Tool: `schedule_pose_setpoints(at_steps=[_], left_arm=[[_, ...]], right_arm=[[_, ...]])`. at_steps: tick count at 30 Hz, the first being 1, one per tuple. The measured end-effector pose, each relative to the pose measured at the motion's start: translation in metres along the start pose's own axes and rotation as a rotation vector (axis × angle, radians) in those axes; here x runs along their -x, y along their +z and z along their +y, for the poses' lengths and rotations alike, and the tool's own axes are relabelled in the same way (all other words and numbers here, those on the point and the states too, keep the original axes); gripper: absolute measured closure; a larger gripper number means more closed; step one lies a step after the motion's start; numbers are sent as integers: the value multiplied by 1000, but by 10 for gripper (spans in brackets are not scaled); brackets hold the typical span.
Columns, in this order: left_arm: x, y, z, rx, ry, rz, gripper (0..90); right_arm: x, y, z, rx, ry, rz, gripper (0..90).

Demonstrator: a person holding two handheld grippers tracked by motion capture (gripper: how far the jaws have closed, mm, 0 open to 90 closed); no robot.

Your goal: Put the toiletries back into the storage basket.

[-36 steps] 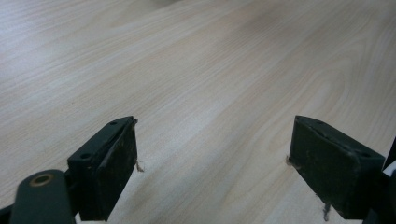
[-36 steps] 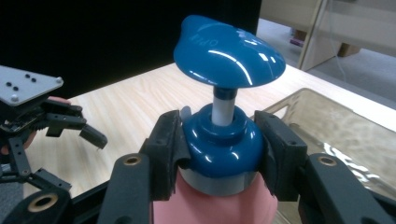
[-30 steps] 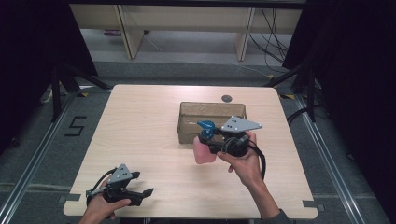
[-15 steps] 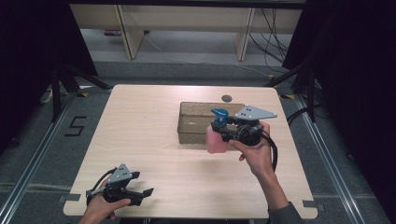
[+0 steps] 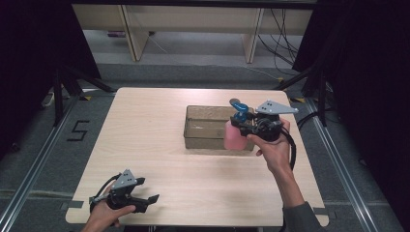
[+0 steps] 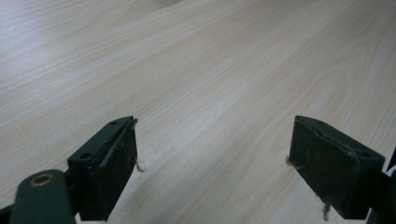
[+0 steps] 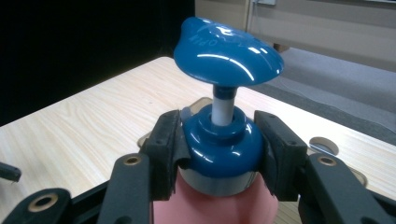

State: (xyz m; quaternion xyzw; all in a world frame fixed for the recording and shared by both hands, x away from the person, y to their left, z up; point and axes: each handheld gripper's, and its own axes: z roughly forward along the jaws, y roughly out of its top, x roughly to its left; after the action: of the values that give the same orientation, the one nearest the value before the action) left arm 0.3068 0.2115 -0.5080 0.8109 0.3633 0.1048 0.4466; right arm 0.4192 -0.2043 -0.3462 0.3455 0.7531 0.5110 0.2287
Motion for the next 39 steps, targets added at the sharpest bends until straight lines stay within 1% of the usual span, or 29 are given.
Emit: schedule_pose_setpoints(at_steps=[1,3,4,5,6,10,11,13,15,16,17,19,20,21,24,25,26,27,28,30,31,32,33,34,35,36,37,38,39], left_arm=[[0,0,0,-10,-2,2,148],[-3,-2,1,-38,18,10,148],[0,-1,0,-13,-2,-1,148],[0,0,0,1,0,3,148],[0,0,0,-9,-1,5,148],[0,0,0,-3,3,1,148],[0,0,0,-8,3,0,148],[-1,-1,1,-15,4,8,148],[0,0,0,-1,1,2,148],[0,0,0,-3,3,0,148],[0,0,0,-9,1,3,148],[0,0,1,-9,-2,4,148],[0,0,0,-2,0,3,148],[0,0,0,-9,8,3,148],[0,0,1,-9,-2,4,148],[0,0,0,-8,-1,3,148],[0,-1,0,-8,8,3,148],[0,-1,0,-12,2,-4,148],[0,0,0,-9,0,3,148],[0,0,0,-8,-2,3,148],[0,-1,0,-6,4,1,148],[1,-1,0,-4,-1,0,148],[0,-1,0,-6,2,3,148],[0,0,0,0,-2,1,148],[0,-1,1,-10,-2,3,148],[0,-1,0,-4,-1,3,148],[0,-1,0,-4,2,3,148],[0,-1,0,-18,3,-6,148],[0,0,0,-7,-2,3,148]], right_arm=[[1,0,0,-7,15,5,535],[4,0,0,-4,16,0,535],[6,0,1,-4,5,-21,535],[7,0,1,-9,25,-10,535],[9,1,1,0,26,-16,535],[15,3,3,-13,28,-30,535],[16,3,3,-10,43,-41,535],[20,4,4,-12,28,-53,535],[23,6,5,-15,38,-53,535],[25,6,5,-15,36,-63,535],[26,8,5,-10,53,-70,535],[31,10,5,-10,40,-66,535],[32,11,5,-16,44,-74,535],[33,12,5,-24,57,-80,535],[37,17,4,-19,57,-99,535],[38,18,3,-28,66,-97,535],[41,20,3,-35,62,-98,535],[43,22,2,-36,56,-105,535],[43,23,2,-43,61,-106,535],[45,27,1,-33,69,-112,535],[47,28,1,-33,56,-116,535],[48,29,0,-37,70,-113,535],[51,30,-1,-33,59,-119,535],[50,31,-1,-42,77,-116,535],[51,32,-1,-47,92,-115,535],[52,33,-2,-42,82,-126,535],[55,34,-2,-52,73,-128,535],[55,36,-3,-50,81,-123,535],[57,37,-4,-46,73,-126,535]])
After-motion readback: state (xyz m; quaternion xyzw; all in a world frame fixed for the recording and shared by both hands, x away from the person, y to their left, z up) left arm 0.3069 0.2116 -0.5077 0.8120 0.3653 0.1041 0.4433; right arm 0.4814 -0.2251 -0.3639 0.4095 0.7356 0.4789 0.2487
